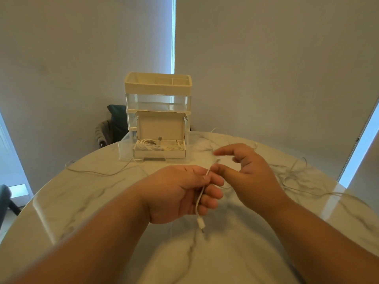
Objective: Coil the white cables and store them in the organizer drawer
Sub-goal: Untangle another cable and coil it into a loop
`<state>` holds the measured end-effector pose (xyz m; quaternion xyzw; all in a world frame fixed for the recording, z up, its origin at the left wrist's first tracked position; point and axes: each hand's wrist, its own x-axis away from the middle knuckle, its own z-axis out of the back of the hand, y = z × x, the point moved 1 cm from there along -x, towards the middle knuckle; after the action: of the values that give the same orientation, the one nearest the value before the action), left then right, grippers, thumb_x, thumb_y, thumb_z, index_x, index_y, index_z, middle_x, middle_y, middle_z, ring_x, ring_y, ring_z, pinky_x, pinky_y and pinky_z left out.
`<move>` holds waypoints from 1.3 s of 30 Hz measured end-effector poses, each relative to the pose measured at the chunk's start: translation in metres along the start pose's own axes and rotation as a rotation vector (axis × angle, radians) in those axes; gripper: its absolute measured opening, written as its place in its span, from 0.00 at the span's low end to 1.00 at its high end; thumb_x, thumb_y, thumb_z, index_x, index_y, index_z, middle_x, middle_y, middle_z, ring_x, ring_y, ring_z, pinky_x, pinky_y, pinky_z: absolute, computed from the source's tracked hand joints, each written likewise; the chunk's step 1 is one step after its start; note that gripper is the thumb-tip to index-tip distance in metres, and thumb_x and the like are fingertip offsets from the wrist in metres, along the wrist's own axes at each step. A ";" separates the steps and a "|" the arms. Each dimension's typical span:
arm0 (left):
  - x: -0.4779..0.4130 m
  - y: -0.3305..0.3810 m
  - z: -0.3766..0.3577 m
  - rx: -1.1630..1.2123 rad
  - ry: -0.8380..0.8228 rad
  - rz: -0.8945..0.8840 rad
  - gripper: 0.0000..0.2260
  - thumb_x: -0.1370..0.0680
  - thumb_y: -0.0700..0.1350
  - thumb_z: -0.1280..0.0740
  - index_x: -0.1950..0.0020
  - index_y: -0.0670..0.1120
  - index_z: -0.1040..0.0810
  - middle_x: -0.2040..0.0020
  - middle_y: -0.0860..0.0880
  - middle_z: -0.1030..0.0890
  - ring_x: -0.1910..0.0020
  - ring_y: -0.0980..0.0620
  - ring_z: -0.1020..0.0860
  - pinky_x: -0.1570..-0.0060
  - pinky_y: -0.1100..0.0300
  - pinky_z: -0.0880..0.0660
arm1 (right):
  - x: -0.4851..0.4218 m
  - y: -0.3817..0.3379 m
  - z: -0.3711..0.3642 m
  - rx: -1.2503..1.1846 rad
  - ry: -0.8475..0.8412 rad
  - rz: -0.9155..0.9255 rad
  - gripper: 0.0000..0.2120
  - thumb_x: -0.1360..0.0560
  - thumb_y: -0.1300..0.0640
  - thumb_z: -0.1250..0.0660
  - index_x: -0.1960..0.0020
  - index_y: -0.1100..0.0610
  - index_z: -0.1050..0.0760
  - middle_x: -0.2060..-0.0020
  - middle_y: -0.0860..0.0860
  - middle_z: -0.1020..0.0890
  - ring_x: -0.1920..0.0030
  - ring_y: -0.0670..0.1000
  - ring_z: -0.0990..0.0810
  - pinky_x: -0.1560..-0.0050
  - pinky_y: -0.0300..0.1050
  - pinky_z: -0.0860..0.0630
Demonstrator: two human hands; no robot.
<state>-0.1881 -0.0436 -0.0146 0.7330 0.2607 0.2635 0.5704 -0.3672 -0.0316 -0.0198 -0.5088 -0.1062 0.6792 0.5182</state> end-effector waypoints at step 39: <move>-0.007 0.004 0.010 0.274 0.157 -0.098 0.09 0.19 0.42 0.43 0.57 0.46 0.27 0.71 0.52 0.39 0.73 0.55 0.41 0.70 0.60 0.41 | 0.001 -0.005 0.008 -0.179 -0.163 -0.176 0.04 0.27 0.56 0.29 0.56 0.49 0.16 0.65 0.46 0.17 0.64 0.44 0.22 0.57 0.43 0.26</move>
<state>-0.1860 -0.0566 -0.0133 0.7675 0.3733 0.2536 0.4552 -0.3701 -0.0256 -0.0135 -0.4846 -0.2521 0.6583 0.5179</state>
